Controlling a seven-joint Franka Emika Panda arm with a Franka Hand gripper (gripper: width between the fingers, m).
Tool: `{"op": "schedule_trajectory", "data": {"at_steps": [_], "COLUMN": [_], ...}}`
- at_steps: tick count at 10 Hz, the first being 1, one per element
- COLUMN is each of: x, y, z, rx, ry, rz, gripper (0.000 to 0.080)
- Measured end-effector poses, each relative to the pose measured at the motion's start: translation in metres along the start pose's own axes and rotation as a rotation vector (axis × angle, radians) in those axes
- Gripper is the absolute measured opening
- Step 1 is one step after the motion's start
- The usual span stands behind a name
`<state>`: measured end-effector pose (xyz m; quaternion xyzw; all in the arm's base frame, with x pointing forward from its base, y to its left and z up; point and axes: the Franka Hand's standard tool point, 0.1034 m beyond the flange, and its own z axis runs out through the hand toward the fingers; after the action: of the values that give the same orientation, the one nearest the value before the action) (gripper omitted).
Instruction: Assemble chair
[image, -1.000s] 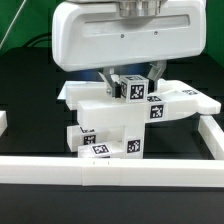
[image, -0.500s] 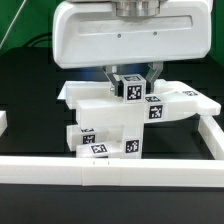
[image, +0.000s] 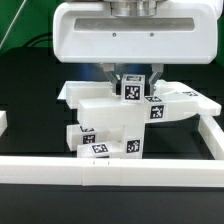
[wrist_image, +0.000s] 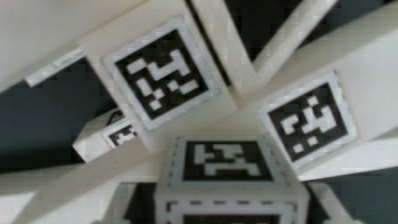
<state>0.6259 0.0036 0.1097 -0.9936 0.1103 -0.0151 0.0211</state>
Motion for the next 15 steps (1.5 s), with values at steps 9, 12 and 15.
{"op": "schedule_trajectory", "data": {"at_steps": [9, 12, 15], "x": [0.001, 0.000, 0.000], "y": [0.011, 0.009, 0.006], "z": [0.000, 0.000, 0.000], "rx": [0.046, 0.051, 0.053], "ry": [-0.029, -0.038, -0.045], "rz": [0.578, 0.759, 0.908], "gripper": [0.0268, 0.0268, 0.0268]}}
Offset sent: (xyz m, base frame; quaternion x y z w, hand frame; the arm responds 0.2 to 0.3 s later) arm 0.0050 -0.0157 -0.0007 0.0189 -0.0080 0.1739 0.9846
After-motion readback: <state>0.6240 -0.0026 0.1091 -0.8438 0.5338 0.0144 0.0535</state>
